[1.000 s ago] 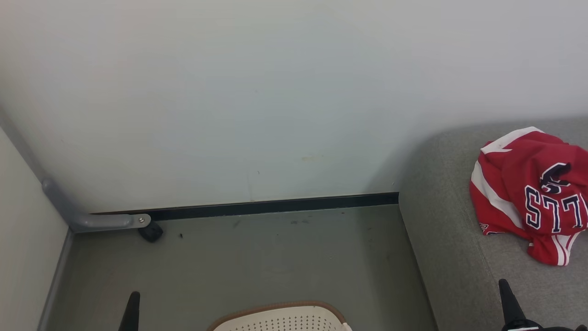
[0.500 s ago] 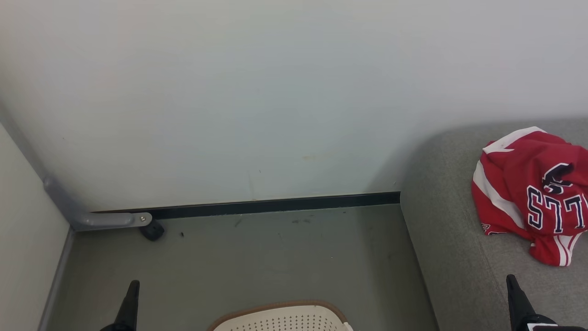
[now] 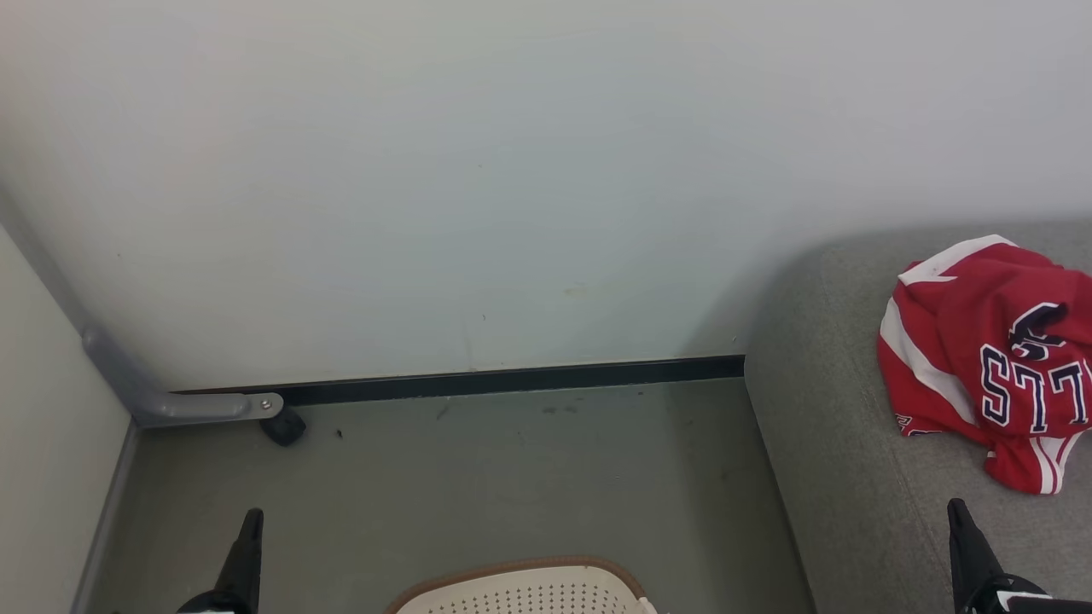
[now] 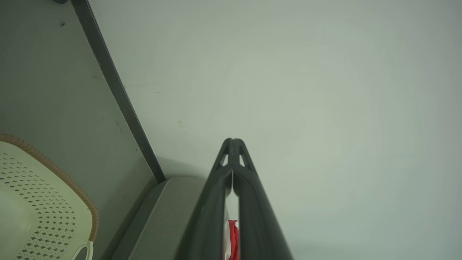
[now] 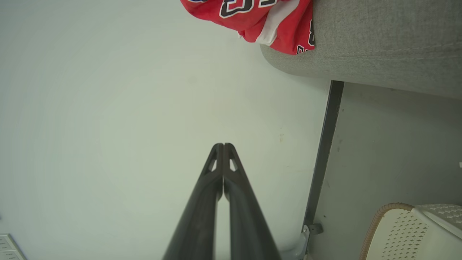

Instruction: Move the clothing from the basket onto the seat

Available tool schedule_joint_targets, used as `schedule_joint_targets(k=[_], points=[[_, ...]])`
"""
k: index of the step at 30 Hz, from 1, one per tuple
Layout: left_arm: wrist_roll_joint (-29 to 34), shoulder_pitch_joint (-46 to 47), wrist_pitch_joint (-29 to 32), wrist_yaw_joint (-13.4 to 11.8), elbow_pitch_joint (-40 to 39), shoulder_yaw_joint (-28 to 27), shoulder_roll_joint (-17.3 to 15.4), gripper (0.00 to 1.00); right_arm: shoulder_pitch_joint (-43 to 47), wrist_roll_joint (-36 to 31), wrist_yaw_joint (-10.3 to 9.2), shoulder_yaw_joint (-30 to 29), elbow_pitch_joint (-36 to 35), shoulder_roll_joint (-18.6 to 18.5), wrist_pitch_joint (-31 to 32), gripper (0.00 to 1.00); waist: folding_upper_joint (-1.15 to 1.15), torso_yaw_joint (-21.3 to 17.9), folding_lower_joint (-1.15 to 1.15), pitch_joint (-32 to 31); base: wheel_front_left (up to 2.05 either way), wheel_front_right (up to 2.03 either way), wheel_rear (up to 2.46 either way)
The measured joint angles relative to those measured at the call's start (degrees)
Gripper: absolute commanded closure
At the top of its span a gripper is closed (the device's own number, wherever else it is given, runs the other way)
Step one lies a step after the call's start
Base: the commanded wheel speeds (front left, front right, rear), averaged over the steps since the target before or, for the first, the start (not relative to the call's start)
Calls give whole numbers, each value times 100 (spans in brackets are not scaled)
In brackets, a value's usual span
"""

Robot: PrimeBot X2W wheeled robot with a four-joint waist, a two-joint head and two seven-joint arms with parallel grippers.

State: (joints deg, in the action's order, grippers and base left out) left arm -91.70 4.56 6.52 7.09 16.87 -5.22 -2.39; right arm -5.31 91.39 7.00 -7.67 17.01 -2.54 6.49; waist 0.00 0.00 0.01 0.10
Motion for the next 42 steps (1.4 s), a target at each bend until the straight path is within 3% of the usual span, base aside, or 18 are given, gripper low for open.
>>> schedule_joint_targets(k=[42], points=[[-1,0,0,0,1,1,4,100,0,4,0,1,-1,2,0,100,0,0,0,0,0,0,0]])
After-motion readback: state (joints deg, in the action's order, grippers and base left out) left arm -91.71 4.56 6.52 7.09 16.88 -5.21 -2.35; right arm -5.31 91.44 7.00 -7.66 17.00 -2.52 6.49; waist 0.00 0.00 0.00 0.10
